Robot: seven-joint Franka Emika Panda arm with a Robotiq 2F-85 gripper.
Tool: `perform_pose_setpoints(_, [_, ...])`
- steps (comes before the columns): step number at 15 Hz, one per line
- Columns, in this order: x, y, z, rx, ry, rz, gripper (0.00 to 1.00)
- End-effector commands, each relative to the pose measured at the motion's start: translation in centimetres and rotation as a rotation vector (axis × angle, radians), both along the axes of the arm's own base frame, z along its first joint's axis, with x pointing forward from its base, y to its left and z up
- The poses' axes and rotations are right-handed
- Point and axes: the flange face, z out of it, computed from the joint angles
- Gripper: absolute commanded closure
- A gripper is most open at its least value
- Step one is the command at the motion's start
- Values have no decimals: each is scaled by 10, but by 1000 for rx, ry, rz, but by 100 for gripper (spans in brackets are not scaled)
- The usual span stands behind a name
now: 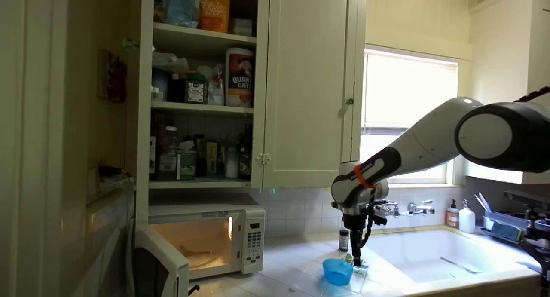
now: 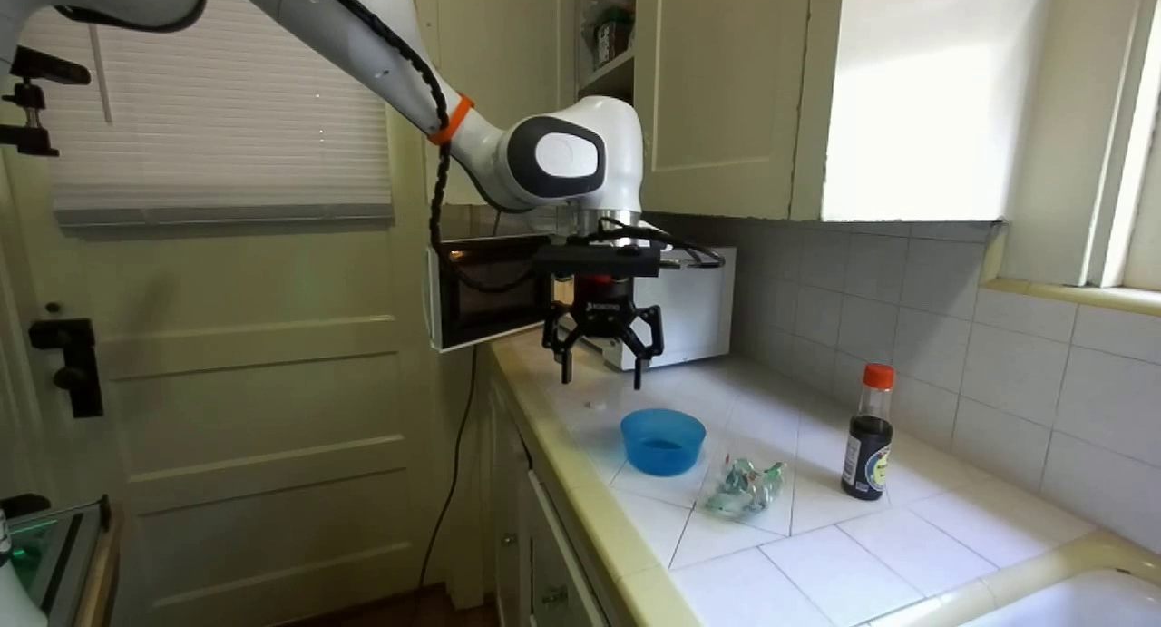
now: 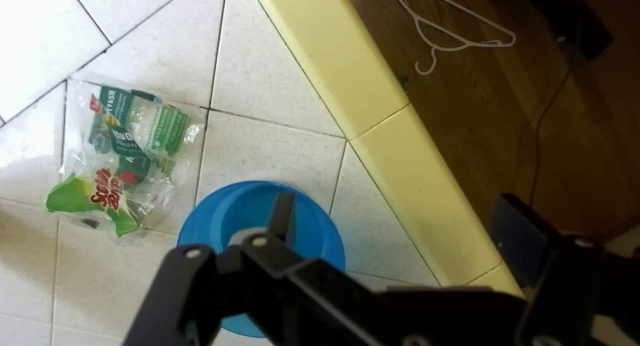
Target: Put the blue bowl in the bottom compartment of the top cabinet
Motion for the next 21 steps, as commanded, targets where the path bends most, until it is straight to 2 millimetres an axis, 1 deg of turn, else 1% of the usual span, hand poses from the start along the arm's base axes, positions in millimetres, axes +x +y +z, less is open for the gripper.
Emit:
perform_pose_setpoints(1, [44, 11, -31, -6, 39, -14, 0])
perform_pose_setpoints(3, [62, 21, -45, -23, 55, -23, 0])
perform_pose_setpoints(5, [74, 26, -57, -22, 85, -35, 0])
perform_pose_setpoints(8, [83, 29, -72, -12, 118, -69, 1])
perform_pose_setpoints(9, [84, 29, -77, -11, 122, -84, 6])
perform_pose_setpoints(10, [83, 29, -81, -10, 123, -104, 9])
perform_pose_setpoints(11, [83, 27, -84, -13, 121, -126, 30])
perform_pose_setpoints(13, [83, 22, -91, -6, 132, -151, 35])
perform_pose_setpoints(14, [83, 21, -93, -6, 133, -160, 41])
perform_pose_setpoints(15, [83, 20, -95, -6, 132, -168, 51])
perform_pose_setpoints(17, [83, 20, -95, -15, 128, -179, 66])
perform_pose_setpoints(18, [84, 21, -93, -21, 119, -185, 74])
perform_pose_setpoints(21, [85, 31, -78, -79, 91, -209, 97])
